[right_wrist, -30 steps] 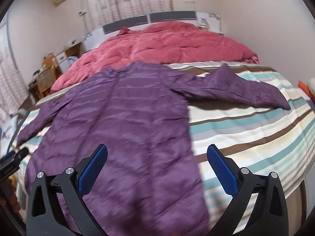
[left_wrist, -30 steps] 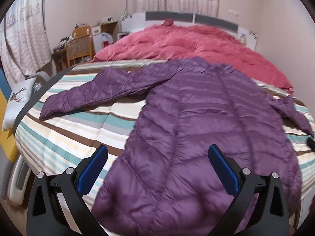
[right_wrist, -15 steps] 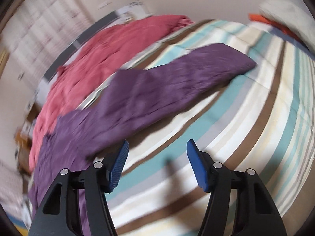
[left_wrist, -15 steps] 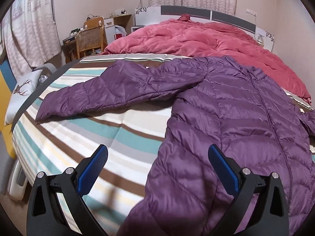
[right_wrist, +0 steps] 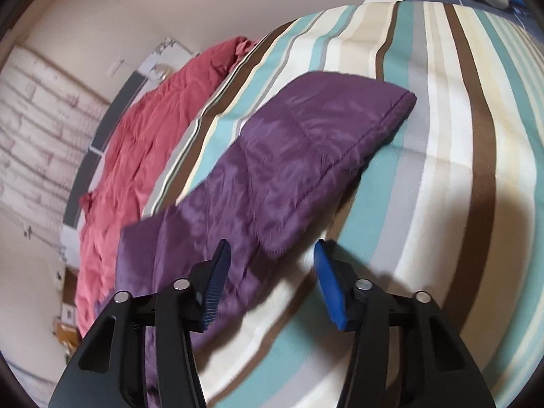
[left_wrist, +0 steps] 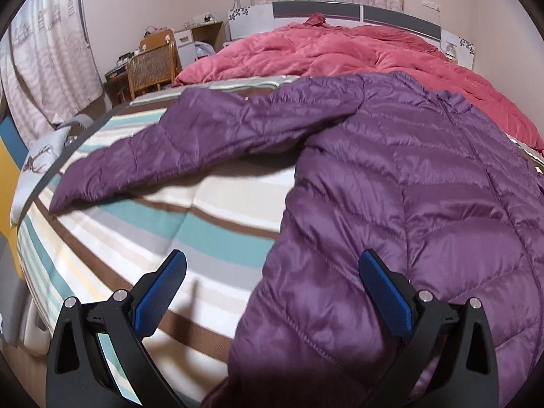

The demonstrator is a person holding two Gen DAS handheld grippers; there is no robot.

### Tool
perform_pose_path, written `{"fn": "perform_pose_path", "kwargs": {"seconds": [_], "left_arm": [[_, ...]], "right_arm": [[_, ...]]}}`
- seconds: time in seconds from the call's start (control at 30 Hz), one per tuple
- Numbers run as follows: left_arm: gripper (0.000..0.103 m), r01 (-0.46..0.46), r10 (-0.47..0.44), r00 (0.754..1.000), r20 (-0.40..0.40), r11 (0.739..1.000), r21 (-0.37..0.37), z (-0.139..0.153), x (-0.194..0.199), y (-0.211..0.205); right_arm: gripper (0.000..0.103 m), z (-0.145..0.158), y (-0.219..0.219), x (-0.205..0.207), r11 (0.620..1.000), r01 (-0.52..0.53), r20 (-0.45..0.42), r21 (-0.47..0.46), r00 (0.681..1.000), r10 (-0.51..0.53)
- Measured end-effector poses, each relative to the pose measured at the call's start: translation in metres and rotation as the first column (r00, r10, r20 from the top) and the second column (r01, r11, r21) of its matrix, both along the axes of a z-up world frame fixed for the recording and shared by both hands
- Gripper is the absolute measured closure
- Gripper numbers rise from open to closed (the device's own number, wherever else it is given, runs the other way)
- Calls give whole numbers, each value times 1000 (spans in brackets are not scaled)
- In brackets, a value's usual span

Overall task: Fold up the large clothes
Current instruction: 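Reach the right tool to the jacket sleeve cuff and close on it, then lift the sleeve with the right tool and fold it across the jacket body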

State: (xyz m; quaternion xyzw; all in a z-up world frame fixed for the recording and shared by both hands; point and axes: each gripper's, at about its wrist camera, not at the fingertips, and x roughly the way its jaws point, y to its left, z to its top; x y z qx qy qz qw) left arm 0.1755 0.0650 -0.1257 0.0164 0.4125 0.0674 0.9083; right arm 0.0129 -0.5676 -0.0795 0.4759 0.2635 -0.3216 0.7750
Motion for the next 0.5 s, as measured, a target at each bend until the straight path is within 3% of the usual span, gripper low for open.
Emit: {"fn": "perform_pose_path", "kwargs": {"seconds": [0.2, 0.27, 0.33, 0.5], "left_arm": [[2, -22, 22, 1000, 8, 1000, -10, -3, -7, 0], [2, -23, 23, 1000, 2, 1000, -7, -3, -6, -1], [2, -22, 22, 1000, -12, 1000, 1, -1, -4, -3], [2, -30, 30, 999, -19, 1000, -3, 14, 9, -3]], "right_arm": [[63, -5, -20, 1, 996, 79, 53, 31, 995, -81], [81, -7, -26, 2, 995, 97, 58, 39, 993, -99], [90, -10, -31, 0, 993, 107, 56, 48, 992, -110], [95, 1, -32, -6, 992, 124, 52, -25, 991, -123]]}}
